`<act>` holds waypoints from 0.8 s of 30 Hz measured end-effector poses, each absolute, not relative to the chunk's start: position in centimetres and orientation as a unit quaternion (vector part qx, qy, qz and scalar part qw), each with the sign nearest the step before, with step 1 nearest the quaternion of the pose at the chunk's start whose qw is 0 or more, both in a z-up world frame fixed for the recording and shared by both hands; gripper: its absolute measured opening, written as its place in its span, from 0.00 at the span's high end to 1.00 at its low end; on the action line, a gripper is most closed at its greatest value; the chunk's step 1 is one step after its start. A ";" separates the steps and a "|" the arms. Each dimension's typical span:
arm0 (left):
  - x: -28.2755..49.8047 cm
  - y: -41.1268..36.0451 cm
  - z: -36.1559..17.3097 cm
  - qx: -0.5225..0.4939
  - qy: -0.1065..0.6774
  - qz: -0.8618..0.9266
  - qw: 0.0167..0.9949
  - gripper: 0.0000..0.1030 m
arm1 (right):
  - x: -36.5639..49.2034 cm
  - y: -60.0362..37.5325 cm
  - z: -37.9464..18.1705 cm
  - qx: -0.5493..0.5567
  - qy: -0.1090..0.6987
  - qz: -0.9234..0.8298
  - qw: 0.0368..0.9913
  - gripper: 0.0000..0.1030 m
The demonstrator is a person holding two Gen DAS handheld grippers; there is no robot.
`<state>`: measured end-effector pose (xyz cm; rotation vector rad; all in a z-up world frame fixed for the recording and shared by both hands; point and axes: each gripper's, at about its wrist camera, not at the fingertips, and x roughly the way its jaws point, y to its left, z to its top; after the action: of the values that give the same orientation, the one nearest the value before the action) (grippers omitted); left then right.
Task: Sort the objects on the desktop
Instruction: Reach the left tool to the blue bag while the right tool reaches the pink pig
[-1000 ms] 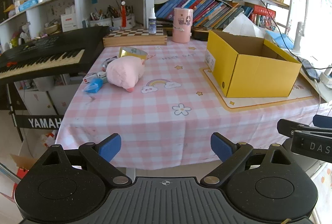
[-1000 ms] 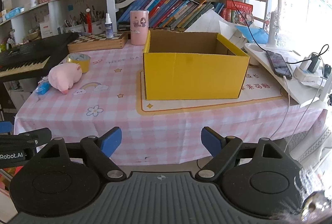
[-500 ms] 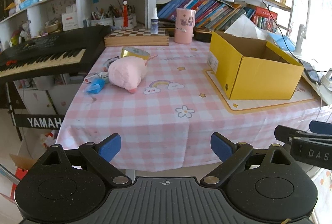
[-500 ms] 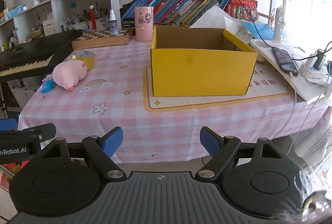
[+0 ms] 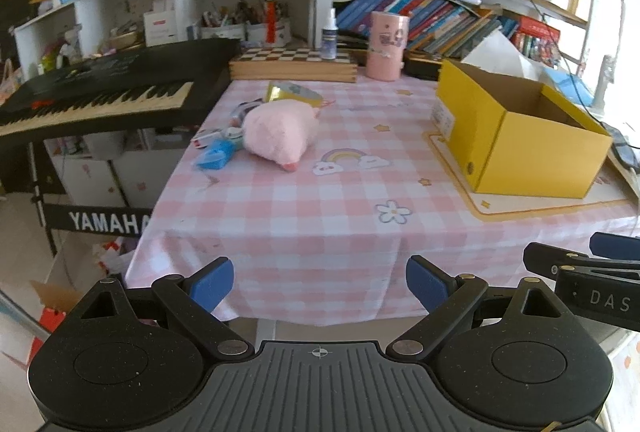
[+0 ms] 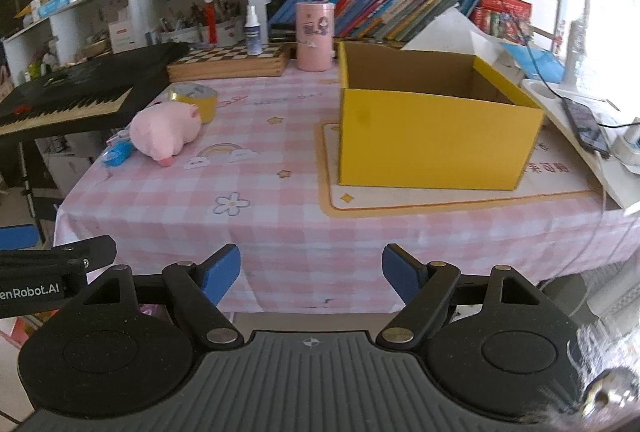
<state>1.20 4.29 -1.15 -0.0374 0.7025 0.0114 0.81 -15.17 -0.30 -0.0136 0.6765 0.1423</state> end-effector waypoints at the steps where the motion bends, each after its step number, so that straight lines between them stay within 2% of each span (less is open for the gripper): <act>1: 1.2 4.6 -1.2 -0.021 0.345 0.011 0.938 0.08 | 1.0 -14.9 -0.3 -0.008 0.332 0.074 0.940 0.24; 14: 2.2 7.5 -1.7 -0.047 0.348 0.056 0.935 0.08 | 3.7 -11.8 -1.0 -0.027 0.342 0.134 0.930 0.24; 24: 5.8 9.6 -2.3 -0.059 0.351 0.091 0.930 0.09 | 9.0 -9.0 -1.6 -0.037 0.353 0.172 0.919 0.24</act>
<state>5.75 9.57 -2.34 -0.1213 0.7193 0.1855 9.01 -9.04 -1.60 -0.0757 0.7266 0.3526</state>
